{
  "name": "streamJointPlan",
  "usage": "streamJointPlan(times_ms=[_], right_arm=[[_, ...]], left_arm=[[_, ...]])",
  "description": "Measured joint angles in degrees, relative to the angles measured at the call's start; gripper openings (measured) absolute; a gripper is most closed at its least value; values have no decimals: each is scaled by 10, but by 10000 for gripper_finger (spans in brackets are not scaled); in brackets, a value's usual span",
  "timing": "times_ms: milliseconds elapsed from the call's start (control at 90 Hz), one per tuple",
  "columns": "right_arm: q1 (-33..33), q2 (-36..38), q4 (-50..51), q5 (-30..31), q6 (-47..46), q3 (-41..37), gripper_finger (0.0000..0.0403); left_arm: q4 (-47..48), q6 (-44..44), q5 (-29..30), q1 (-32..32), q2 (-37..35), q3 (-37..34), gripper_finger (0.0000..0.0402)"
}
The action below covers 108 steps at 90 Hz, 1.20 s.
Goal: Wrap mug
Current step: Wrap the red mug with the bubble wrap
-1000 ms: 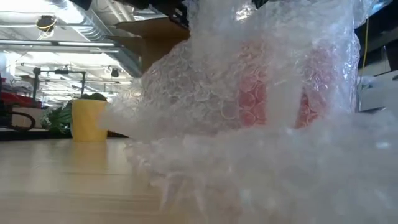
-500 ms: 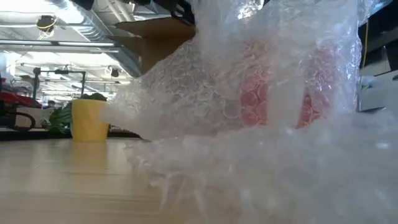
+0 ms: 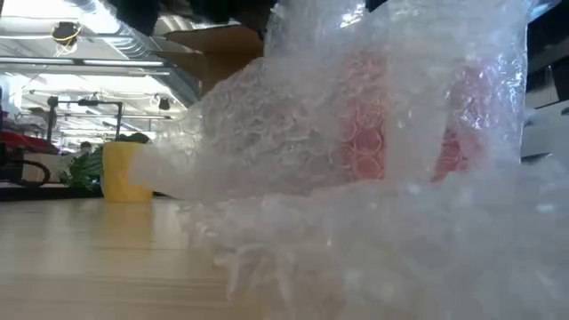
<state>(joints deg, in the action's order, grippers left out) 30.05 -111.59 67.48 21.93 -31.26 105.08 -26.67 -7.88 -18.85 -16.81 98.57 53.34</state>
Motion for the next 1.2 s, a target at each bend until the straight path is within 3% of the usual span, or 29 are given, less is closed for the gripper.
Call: streamJointPlan(times_ms=[333, 478, 1200], right_arm=[[-1, 1, -6, -1, 4, 0, 44], [0, 1, -28, -36, 19, 0, 44], [-1, 1, -116, -139, 56, -66, 44]], left_arm=[[21, -11, -56, 12, 80, 90, 0], [39, -13, -71, 21, 104, 117, 0], [79, -16, -81, 22, 109, 119, 0]])
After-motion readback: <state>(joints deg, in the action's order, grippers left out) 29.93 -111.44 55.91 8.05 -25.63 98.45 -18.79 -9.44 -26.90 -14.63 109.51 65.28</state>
